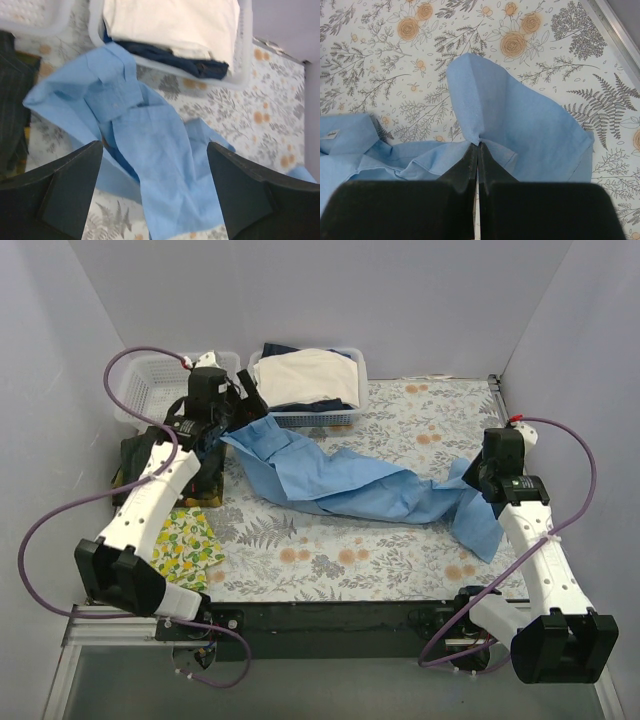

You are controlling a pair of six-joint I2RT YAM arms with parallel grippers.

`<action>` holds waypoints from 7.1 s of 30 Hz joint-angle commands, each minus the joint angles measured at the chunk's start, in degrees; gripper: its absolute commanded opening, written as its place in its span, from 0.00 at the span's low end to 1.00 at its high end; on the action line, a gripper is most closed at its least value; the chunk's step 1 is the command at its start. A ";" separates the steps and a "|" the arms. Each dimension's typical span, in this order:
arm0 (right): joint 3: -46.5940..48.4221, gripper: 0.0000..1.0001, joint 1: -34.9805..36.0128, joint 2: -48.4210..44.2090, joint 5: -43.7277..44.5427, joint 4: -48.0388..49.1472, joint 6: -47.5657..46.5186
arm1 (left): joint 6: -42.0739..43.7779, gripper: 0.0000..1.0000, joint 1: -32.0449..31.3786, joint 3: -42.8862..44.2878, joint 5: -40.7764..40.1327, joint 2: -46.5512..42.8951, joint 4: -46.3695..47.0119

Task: Fold and stack the long sleeve shirts
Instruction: Flatten the shirt out

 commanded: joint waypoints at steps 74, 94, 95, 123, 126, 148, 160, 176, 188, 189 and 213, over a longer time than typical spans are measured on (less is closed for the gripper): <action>64.95 0.01 0.12 -11.10 -18.58 25.03 -21.45 | 11.75 0.00 -6.78 26.30 28.77 -30.78 2.47; 40.26 0.01 0.11 17.87 -11.89 40.42 -18.12 | 7.10 0.00 -4.59 -0.92 2.15 -3.72 20.31; 40.44 0.01 0.11 19.55 -12.34 40.51 -17.59 | 6.14 0.00 -4.06 -1.11 2.05 -1.01 20.58; 42.32 0.83 6.79 39.02 -13.30 9.14 -16.28 | 1.12 0.98 2.45 -17.00 8.45 2.55 25.51; 27.73 0.79 11.08 31.02 -14.80 6.24 -15.13 | 1.47 0.98 1.58 -23.59 14.97 -0.09 25.15; -8.16 0.33 29.38 24.58 -15.60 4.65 -11.09 | -0.99 0.93 -2.30 -28.53 4.62 15.89 19.10; -18.26 0.31 26.40 24.76 -14.54 -0.08 -3.36 | -12.41 0.94 -4.23 -39.40 8.19 5.45 0.20; -17.13 0.39 15.25 12.73 -15.87 -17.58 2.54 | -14.09 0.95 -4.23 -41.19 12.69 -7.83 -8.07; -3.71 0.40 13.65 8.93 -10.59 -19.70 1.75 | -8.98 0.96 -4.84 -23.88 16.19 -2.31 0.09; -2.38 0.40 13.82 10.33 -10.32 -19.35 1.14 | -9.86 0.96 -5.02 -23.78 16.99 0.05 2.02; 5.72 0.40 14.35 19.13 -11.73 -14.25 -3.79 | -8.29 0.93 -12.23 -15.17 -7.52 18.61 16.36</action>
